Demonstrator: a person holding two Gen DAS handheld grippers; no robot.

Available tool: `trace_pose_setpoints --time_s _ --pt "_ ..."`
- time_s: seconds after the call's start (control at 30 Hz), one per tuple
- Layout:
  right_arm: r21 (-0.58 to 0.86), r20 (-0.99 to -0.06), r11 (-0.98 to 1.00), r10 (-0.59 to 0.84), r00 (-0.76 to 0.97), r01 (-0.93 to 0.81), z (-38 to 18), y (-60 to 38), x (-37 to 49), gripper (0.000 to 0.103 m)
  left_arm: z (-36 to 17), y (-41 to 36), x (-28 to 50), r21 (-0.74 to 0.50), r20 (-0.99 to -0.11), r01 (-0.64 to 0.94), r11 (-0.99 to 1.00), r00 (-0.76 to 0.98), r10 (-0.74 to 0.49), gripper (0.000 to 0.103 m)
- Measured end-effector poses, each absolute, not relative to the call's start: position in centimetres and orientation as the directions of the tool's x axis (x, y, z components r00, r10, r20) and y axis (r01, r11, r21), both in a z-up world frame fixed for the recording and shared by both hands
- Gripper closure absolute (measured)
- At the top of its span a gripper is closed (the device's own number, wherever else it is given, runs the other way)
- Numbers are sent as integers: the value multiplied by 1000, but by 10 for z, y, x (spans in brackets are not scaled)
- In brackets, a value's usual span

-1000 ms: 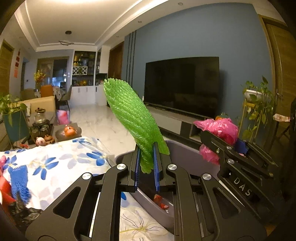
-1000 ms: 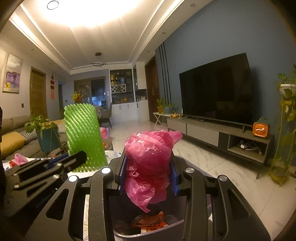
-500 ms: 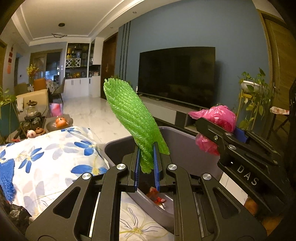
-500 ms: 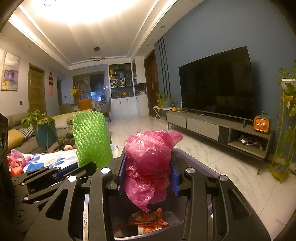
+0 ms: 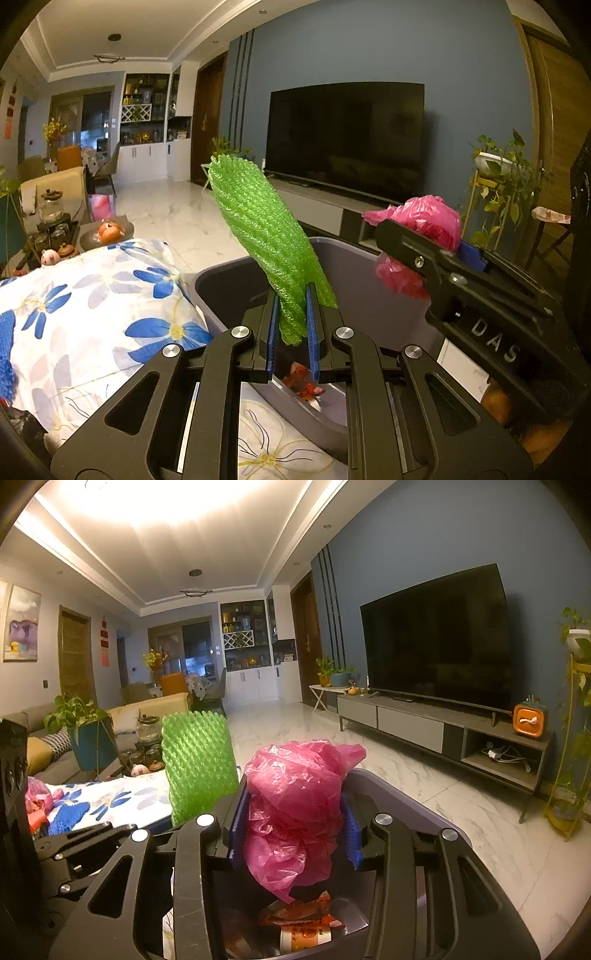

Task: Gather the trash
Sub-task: 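Open both tools to drop the pink bag and green net into the bin, then move both tools back over the table toward the remaining trash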

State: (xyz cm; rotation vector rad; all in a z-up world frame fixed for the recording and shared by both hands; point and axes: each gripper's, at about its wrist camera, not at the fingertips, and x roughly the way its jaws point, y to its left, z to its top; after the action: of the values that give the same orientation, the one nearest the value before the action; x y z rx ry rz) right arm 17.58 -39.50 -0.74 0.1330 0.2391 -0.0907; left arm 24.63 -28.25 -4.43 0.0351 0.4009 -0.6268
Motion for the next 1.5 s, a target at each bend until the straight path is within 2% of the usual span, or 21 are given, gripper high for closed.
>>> trace_pose_setpoints --time_s 0.13,0.3,0.4,0.43,0.5,0.53,0.6,0.73,0.87,1.07,1.5 --pt "164 -247 982 -51 968 93 -8 -405 178 56 -46 -284 248 -86 -387 580 810 730 -563 90" --pt "188 -238 978 -42 970 88 -5 -410 176 46 -47 -287 248 -80 -394 594 801 719 -573 89" --pt "193 -229 977 -42 973 87 -4 -409 175 45 -48 -288 250 -82 -406 594 800 713 -571 85" --pt "199 -227 976 -43 973 90 -4 -410 175 45 -48 -288 251 -84 -409 594 800 712 -571 80" --pt "208 -218 974 -48 975 94 -2 -411 172 45 -48 -287 251 -92 -408 593 800 711 -573 64" --pt "211 -216 973 -50 975 97 -3 -411 171 45 -49 -287 251 -93 -405 590 802 714 -572 52" --pt "221 -213 970 -55 976 103 -3 -411 168 45 -48 -284 248 -99 -387 585 805 722 -573 47" --pt "210 -215 972 -56 975 102 -3 -412 163 45 -45 -275 242 -106 -366 544 832 757 -541 28" --pt "177 -207 978 -72 976 109 0 -403 156 44 -39 -264 231 -84 -345 497 864 798 -493 18" --pt "154 -193 982 -83 978 114 4 -390 141 40 -31 -236 205 -23 -330 386 922 868 -371 14" --pt "99 -203 992 -59 977 80 7 -330 97 32 -18 -135 144 -46 -320 127 991 938 -135 10"
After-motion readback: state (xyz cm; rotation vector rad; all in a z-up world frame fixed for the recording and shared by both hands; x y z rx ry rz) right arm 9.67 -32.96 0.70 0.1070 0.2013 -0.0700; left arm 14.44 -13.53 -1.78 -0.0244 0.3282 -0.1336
